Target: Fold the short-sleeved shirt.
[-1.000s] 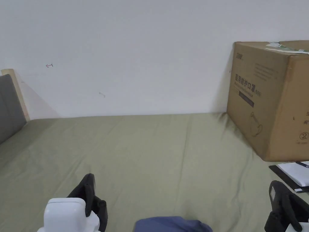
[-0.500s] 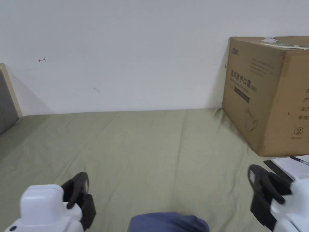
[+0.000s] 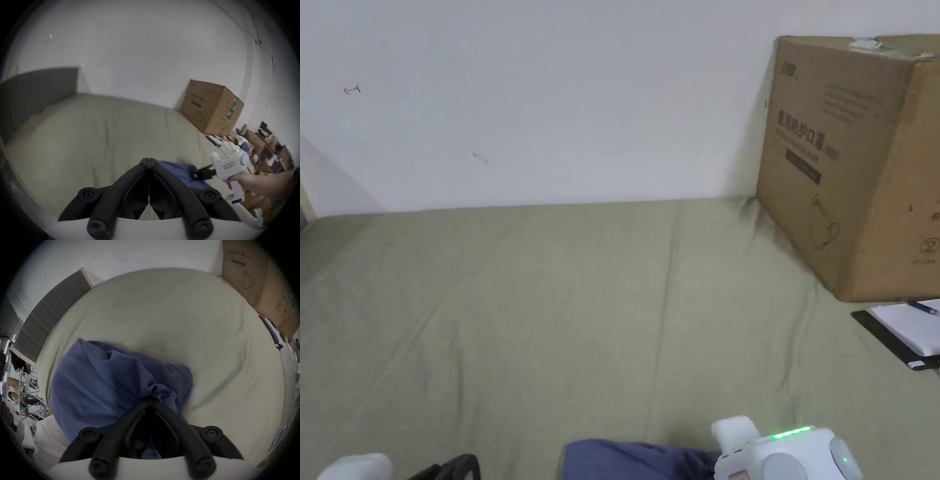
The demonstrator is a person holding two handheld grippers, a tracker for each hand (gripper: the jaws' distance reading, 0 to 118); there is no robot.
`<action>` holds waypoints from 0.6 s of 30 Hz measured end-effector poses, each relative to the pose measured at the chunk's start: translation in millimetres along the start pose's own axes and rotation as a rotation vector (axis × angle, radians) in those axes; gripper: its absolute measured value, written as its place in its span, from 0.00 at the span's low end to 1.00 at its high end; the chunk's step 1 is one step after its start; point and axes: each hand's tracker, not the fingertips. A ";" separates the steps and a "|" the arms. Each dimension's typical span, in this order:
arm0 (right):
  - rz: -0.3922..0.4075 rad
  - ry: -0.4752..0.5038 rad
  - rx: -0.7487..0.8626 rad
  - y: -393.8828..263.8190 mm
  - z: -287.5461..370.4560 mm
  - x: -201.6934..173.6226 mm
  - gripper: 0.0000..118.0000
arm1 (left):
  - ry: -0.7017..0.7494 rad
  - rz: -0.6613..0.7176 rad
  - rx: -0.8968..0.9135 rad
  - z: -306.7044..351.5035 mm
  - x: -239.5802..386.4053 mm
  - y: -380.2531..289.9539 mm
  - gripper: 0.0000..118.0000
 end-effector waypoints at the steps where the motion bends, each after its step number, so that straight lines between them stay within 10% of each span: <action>1: -0.001 -0.001 0.008 -0.8 3.6 -0.2 0.00 | -0.051 0.032 -0.062 -13.3 -7.6 1.4 0.00; 5: -0.053 0.052 -0.018 2.8 3.3 10.9 0.00 | -0.318 0.316 -0.342 -76.6 -49.3 0.1 0.23; 9: -0.128 0.124 0.001 -2.6 1.3 24.0 0.00 | -0.525 0.600 -0.566 -144.6 -87.1 -21.0 1.00; 13: -0.150 0.142 0.009 -4.4 1.4 26.7 0.00 | -0.547 0.796 -0.650 -200.0 -114.9 -51.1 1.00; 18: -0.152 0.151 0.013 -5.9 0.8 27.3 0.00 | -0.944 0.917 -0.817 -250.0 -77.3 -63.5 1.00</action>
